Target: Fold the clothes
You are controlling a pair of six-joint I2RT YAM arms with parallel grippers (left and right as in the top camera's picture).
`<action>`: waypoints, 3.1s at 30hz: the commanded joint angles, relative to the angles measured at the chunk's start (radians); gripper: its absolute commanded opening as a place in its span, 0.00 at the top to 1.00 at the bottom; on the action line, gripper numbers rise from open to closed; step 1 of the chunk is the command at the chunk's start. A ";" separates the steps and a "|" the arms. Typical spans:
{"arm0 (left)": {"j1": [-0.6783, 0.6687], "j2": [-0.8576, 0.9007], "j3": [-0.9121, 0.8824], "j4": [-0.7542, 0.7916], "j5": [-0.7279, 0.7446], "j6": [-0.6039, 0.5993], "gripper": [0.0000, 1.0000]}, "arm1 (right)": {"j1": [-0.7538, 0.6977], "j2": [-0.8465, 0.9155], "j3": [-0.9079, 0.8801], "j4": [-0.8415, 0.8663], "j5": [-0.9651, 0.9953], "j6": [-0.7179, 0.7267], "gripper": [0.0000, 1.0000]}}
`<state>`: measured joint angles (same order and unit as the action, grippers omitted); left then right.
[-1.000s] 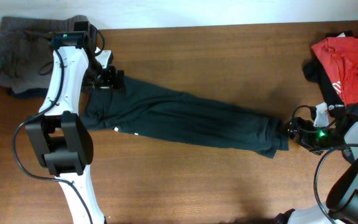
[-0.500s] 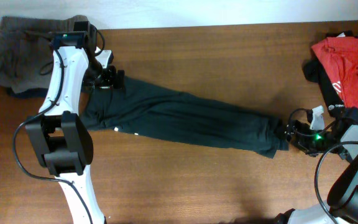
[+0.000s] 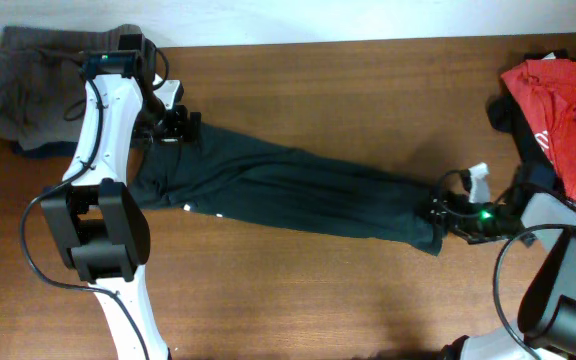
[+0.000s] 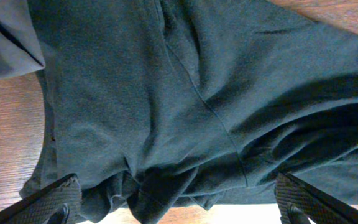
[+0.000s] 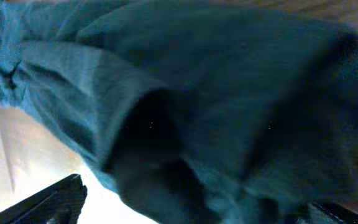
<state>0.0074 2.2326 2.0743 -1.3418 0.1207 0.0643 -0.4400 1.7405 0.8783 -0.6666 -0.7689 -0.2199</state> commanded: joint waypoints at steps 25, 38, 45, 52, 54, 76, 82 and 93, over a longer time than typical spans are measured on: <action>0.001 -0.011 0.014 0.006 0.018 0.008 0.01 | 0.169 0.018 -0.013 0.185 0.224 0.307 0.64; 0.001 -0.011 0.014 0.006 0.018 0.008 0.01 | 0.024 0.018 0.254 -0.118 0.532 0.306 0.96; 0.001 -0.011 0.014 0.007 0.018 0.008 0.01 | 0.082 0.018 0.443 -0.282 0.691 0.307 0.96; 0.001 -0.011 0.014 0.007 0.018 0.008 0.01 | 0.315 0.018 0.451 -0.304 0.827 0.335 0.96; 0.001 -0.011 0.014 0.007 0.018 0.008 0.01 | 0.363 0.018 0.451 -0.299 0.826 0.366 0.95; 0.001 -0.011 0.014 0.005 0.018 0.008 0.01 | 0.489 0.035 0.658 -0.416 0.761 0.464 0.01; 0.001 -0.011 0.014 0.006 0.018 0.008 0.01 | 0.405 0.048 0.685 -0.443 0.716 0.460 0.77; 0.001 -0.011 0.014 0.006 0.018 0.008 0.01 | 0.425 0.184 0.507 -0.205 0.456 0.461 0.96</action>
<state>0.0074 2.2326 2.0743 -1.3376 0.1246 0.0643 -0.0360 1.8874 1.4044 -0.9230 -0.1959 0.2356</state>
